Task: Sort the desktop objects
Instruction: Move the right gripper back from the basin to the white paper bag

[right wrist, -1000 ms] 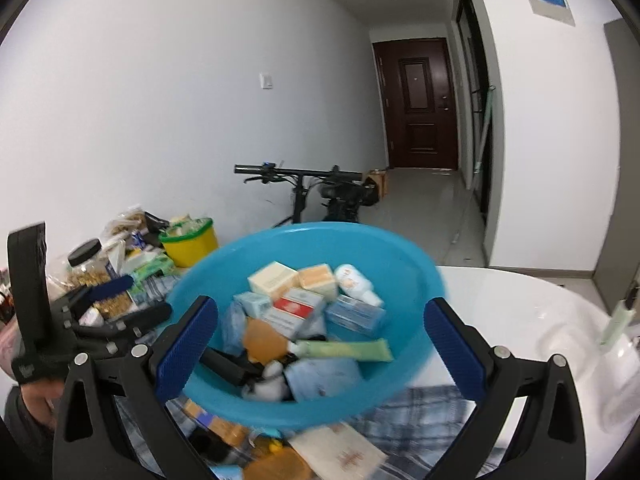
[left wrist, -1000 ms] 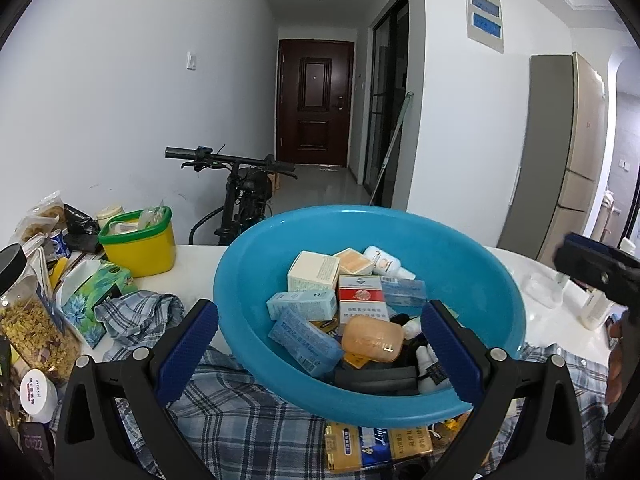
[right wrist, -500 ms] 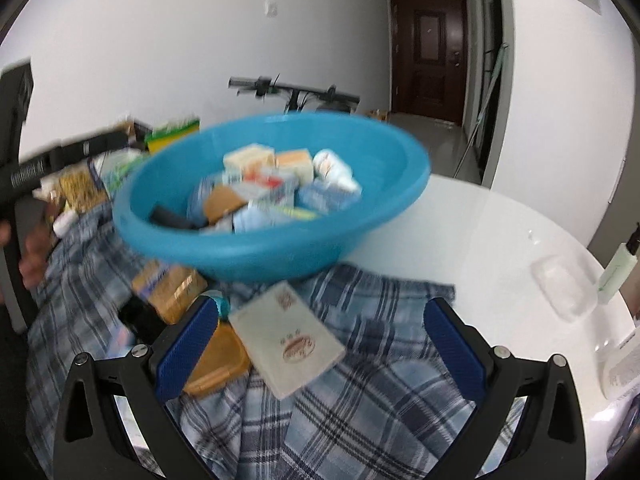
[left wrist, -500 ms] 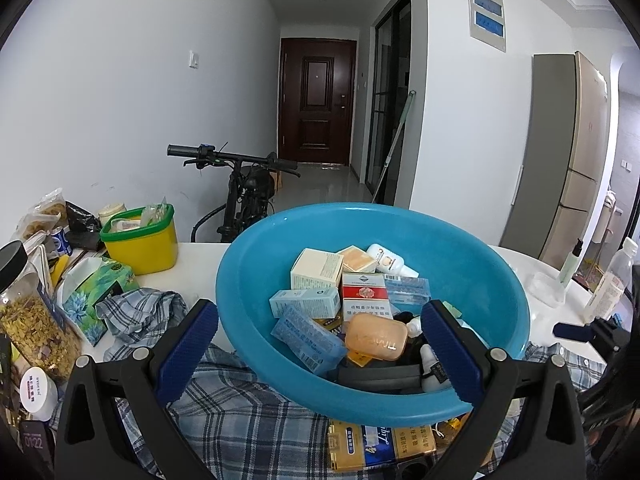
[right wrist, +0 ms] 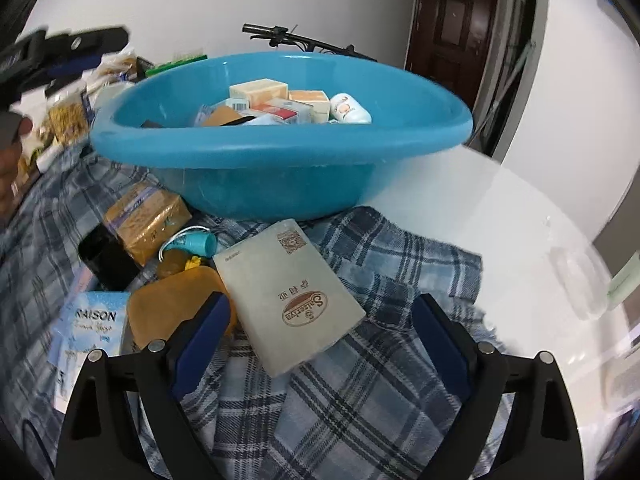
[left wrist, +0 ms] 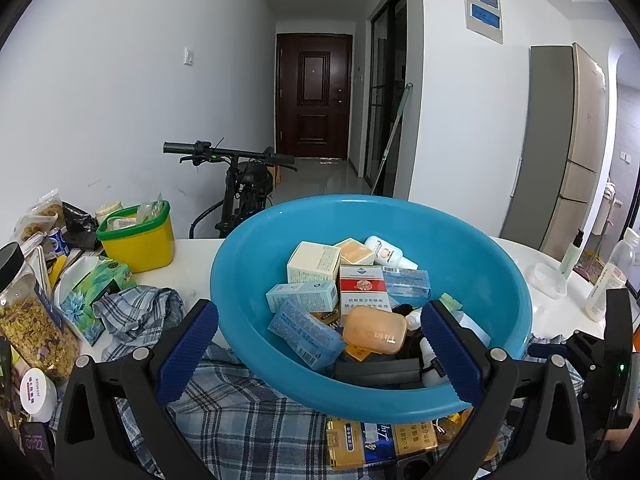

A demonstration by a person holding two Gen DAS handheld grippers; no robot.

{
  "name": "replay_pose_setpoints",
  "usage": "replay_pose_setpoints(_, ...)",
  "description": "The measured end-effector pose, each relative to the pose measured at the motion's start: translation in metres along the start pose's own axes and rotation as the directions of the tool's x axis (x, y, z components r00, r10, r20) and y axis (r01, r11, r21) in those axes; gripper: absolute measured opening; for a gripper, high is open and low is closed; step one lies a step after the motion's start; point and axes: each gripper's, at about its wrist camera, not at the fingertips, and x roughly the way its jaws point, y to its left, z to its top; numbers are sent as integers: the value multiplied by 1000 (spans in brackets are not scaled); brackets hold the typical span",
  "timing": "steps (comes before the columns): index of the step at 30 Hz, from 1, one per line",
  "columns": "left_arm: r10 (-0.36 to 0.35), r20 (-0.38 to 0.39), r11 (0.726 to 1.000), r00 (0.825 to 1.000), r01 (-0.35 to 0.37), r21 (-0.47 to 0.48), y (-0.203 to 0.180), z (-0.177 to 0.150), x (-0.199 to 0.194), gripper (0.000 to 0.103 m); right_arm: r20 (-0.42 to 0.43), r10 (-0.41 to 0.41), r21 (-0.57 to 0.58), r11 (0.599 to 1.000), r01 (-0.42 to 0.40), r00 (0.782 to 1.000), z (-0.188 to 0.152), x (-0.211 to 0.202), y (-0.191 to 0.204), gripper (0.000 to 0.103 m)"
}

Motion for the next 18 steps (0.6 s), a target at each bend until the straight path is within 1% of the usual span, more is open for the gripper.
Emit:
replay_pose_setpoints(6, 2, -4, 1000, 1000, -2, 13, -4, -1, 1, 103, -8, 63, 52, 997, -62, 998, 4, 9, 0, 92)
replay_pose_setpoints(13, 5, -12, 1000, 1000, -5, 21, -7, -2, 3, 103, -11, 82, 60, 995, -81, 997, 6, 12, 2, 90)
replay_pose_setpoints(14, 2, -13, 1000, 1000, -2, 20, -6, -2, 4, 103, -8, 91, 58, 994, -91, 996, 6, 12, 2, 86)
replay_pose_setpoints(15, 3, -14, 1000, 1000, -2, 21, -6, -2, 4, 103, -4, 102, 57, 993, -101, 995, 6, 11, 3, 78)
replay_pose_setpoints(16, 4, -14, 1000, 1000, -3, 21, -6, -3, 4, 103, 1, 103, 57, 993, -103, 995, 6, 11, 3, 75)
replay_pose_setpoints(18, 5, -17, 1000, 1000, -5, 25, -7, -3, 5, 103, 7, 96, 48, 994, -97, 995, 6, 10, 5, 62)
